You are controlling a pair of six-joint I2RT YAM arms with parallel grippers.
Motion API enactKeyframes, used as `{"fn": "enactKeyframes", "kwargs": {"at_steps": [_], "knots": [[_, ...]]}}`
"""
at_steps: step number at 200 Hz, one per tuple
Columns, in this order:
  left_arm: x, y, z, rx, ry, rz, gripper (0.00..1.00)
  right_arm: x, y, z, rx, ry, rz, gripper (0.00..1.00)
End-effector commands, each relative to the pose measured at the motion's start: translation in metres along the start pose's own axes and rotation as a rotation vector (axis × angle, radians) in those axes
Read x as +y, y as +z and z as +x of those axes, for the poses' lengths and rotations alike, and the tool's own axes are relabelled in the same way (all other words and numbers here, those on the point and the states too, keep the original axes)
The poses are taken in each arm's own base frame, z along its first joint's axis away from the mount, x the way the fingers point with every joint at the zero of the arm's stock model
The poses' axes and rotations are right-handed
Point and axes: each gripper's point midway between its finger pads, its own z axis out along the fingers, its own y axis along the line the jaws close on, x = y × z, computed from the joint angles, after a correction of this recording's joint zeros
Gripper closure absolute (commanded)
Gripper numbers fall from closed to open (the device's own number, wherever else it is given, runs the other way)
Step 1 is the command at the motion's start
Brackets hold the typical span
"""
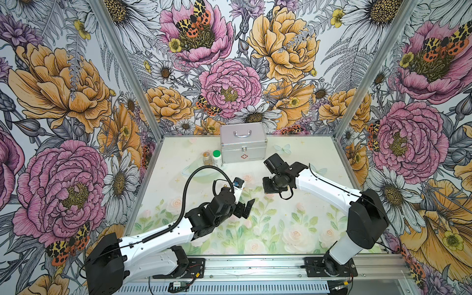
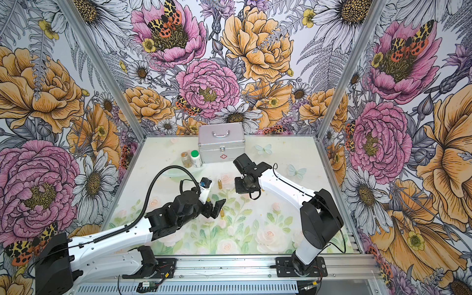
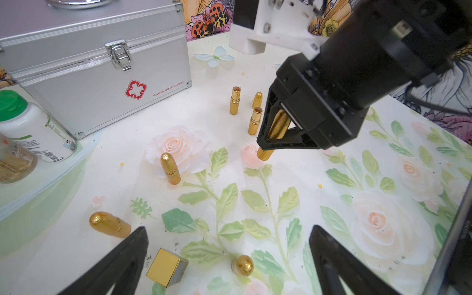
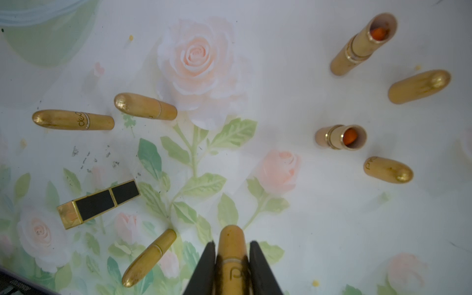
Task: Open the lipstick cap
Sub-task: Pick up the lipstick at the center of the board, then open the cover of the lipstick.
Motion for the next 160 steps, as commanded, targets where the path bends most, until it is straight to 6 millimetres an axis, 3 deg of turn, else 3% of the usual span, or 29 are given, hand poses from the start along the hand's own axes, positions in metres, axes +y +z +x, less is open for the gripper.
{"fn": "enactKeyframes", "kwargs": {"at_steps": [1, 70, 82, 125, 160], "knots": [[-0.018, 0.004, -0.017, -0.036, 0.059, 0.105, 0.05, 0.009, -0.032, 0.006, 0.031, -0.035, -0.078, 0.77], [-0.058, 0.026, -0.046, -0.117, 0.114, 0.286, 0.31, 0.040, -0.092, 0.004, -0.012, -0.007, -0.304, 0.76], [-0.064, 0.029, -0.049, -0.129, 0.122, 0.313, 0.40, 0.042, -0.097, 0.003, -0.016, -0.003, -0.323, 0.76], [-0.064, 0.044, -0.054, -0.150, 0.115, 0.293, 0.46, 0.049, -0.106, 0.005, -0.014, 0.003, -0.373, 0.76], [-0.061, 0.047, -0.059, -0.181, 0.095, 0.278, 0.62, 0.050, -0.106, 0.005, -0.011, 0.007, -0.377, 0.76]]}}
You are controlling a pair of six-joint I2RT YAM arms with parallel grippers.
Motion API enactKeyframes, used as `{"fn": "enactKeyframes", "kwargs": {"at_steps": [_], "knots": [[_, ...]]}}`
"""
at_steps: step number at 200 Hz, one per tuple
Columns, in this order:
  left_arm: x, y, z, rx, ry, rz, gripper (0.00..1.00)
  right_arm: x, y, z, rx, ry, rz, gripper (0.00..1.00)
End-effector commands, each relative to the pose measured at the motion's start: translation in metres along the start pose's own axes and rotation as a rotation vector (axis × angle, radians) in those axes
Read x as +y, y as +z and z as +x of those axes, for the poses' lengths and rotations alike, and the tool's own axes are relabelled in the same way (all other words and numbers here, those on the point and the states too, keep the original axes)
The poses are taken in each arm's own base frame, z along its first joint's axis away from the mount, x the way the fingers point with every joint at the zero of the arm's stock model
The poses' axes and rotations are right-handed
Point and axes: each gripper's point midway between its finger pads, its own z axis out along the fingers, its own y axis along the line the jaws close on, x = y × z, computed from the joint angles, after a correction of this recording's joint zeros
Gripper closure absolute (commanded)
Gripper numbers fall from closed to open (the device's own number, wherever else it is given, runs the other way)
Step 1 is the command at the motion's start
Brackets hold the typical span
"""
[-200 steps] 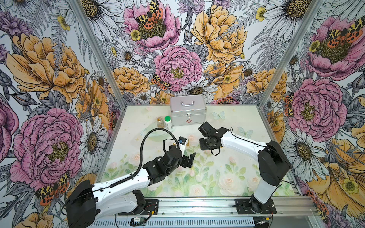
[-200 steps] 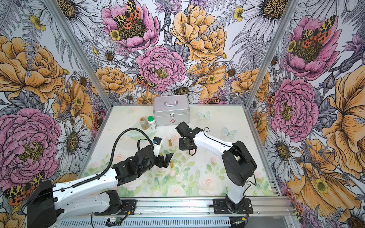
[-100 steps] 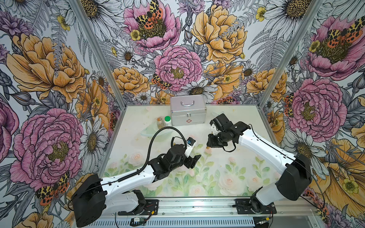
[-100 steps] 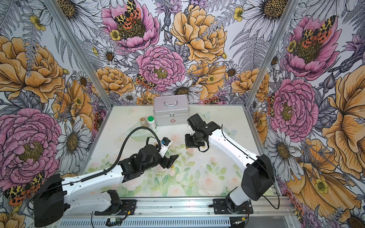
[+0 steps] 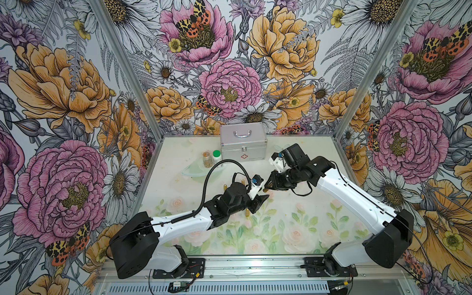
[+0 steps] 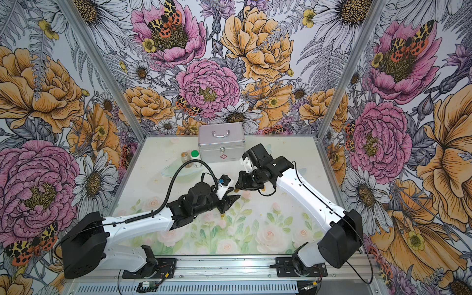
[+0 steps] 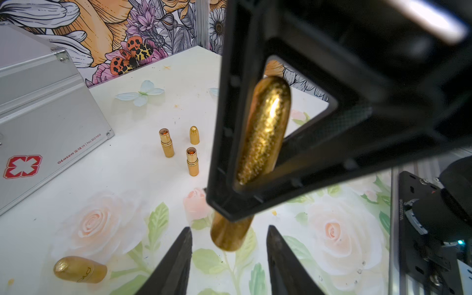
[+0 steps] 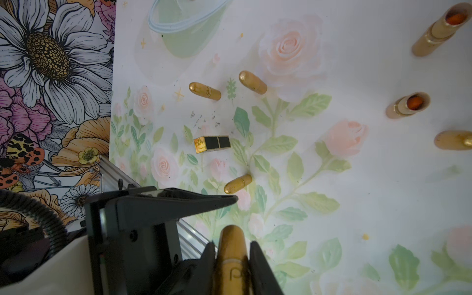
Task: Open the lipstick cap
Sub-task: Open the cover of the lipstick.
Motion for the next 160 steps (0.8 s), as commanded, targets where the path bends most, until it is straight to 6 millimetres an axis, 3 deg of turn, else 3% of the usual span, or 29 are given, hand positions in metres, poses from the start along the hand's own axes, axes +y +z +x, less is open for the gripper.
{"fn": "enactKeyframes", "kwargs": {"at_steps": [1, 37, 64, 112, 139, 160], "knots": [[0.001, 0.001, -0.027, -0.095, -0.002, 0.003, 0.63, 0.010, -0.014, -0.005, -0.029, -0.004, -0.039, 0.76], [-0.001, 0.003, -0.025, -0.092, -0.001, 0.019, 0.72, 0.012, -0.012, -0.006, -0.032, 0.000, -0.049, 0.76], [-0.002, 0.003, -0.028, -0.103, 0.000, 0.024, 0.73, 0.014, -0.012, -0.007, -0.034, -0.001, -0.063, 0.76], [-0.002, 0.003, -0.027, -0.104, -0.012, 0.026, 0.91, 0.012, -0.013, -0.009, -0.053, -0.003, -0.052, 0.75], [0.000, 0.001, -0.022, -0.097, -0.030, 0.018, 1.00, 0.012, -0.021, -0.015, -0.094, -0.023, -0.033, 0.71], [-0.001, -0.003, -0.017, -0.092, -0.037, 0.019, 1.00, 0.009, -0.028, -0.018, -0.133, -0.036, -0.006, 0.64]]}}
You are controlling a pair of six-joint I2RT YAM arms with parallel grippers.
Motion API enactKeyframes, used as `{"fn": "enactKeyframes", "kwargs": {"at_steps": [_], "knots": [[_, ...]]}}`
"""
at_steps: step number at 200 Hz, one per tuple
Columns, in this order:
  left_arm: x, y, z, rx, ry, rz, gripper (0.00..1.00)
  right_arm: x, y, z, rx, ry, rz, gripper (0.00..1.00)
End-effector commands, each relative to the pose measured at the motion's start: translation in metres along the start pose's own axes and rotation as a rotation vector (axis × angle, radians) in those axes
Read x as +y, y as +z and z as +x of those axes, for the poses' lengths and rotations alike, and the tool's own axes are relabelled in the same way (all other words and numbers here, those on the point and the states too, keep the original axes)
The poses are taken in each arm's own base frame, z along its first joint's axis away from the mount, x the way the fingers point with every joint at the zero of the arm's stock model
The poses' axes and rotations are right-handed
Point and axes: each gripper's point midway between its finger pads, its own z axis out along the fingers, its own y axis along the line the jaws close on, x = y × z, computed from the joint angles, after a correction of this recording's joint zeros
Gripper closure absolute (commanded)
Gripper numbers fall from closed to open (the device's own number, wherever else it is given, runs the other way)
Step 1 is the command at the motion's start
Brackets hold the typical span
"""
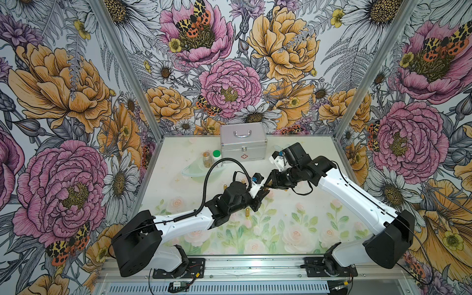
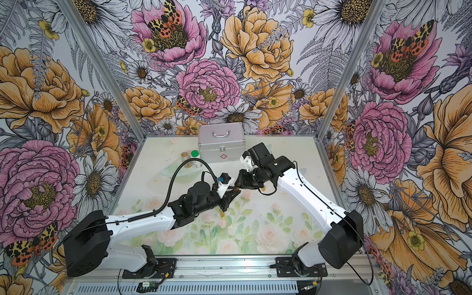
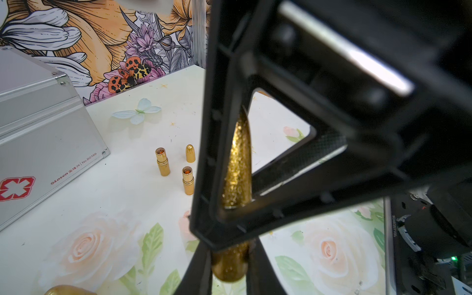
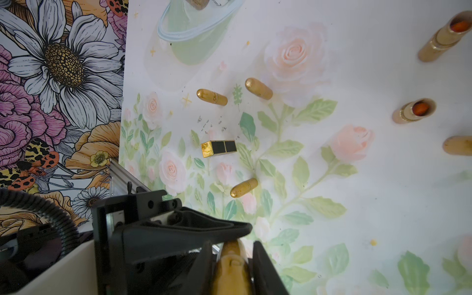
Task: Open the lipstick cap
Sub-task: Open the cover of the lipstick.
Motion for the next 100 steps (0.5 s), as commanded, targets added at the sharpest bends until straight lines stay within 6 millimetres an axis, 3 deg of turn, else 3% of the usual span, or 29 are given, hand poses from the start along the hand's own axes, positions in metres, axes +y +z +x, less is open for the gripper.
{"fn": "enactKeyframes", "kwargs": {"at_steps": [1, 50, 100], "knots": [[0.002, -0.006, -0.004, -0.030, -0.022, -0.007, 1.00, 0.006, -0.022, -0.014, -0.101, -0.034, 0.014, 0.64], [0.002, -0.011, 0.001, -0.020, -0.025, -0.011, 1.00, 0.006, -0.017, -0.014, -0.102, -0.048, -0.003, 0.59], [-0.001, -0.011, -0.005, -0.027, -0.018, 0.003, 1.00, 0.005, -0.007, -0.011, -0.083, -0.046, -0.026, 0.64]]}}
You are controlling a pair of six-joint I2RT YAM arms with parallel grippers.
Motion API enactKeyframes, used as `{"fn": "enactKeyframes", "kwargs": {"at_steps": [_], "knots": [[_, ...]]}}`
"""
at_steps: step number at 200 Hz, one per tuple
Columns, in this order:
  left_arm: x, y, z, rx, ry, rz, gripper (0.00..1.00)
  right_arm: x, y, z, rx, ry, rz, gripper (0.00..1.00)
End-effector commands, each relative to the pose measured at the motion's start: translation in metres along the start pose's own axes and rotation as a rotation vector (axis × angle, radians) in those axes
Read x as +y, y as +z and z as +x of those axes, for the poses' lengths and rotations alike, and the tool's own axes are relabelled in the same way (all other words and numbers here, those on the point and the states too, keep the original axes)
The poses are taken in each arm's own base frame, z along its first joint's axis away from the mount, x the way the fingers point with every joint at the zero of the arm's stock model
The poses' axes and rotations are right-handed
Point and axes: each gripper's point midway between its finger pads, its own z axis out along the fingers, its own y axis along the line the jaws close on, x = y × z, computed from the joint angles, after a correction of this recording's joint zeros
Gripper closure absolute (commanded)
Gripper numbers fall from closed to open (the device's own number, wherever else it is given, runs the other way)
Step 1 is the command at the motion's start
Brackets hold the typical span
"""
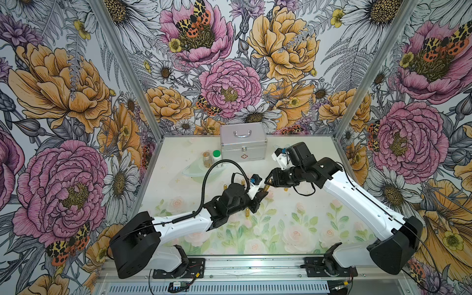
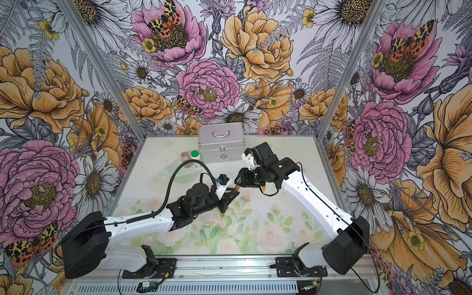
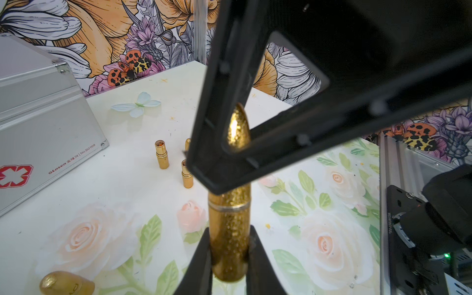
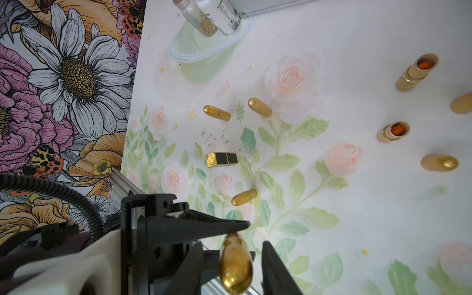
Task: Open the lipstick cap
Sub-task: Open the cover of the lipstick.
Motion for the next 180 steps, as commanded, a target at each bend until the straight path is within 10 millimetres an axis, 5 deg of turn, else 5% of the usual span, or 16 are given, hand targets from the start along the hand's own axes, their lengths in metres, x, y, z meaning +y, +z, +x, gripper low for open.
{"fn": "enactKeyframes", "kwargs": {"at_steps": [1, 95, 180], "knots": [[-0.002, -0.006, -0.012, -0.035, 0.001, 0.005, 1.00, 0.001, 0.003, -0.003, -0.016, -0.016, -0.019, 0.64], [0.003, -0.008, -0.008, -0.018, -0.006, -0.028, 1.00, -0.002, 0.004, -0.005, -0.030, -0.030, -0.008, 0.78], [0.009, -0.020, 0.019, 0.062, -0.001, -0.118, 1.00, 0.009, -0.029, -0.026, -0.144, -0.005, -0.019, 0.79]]}}
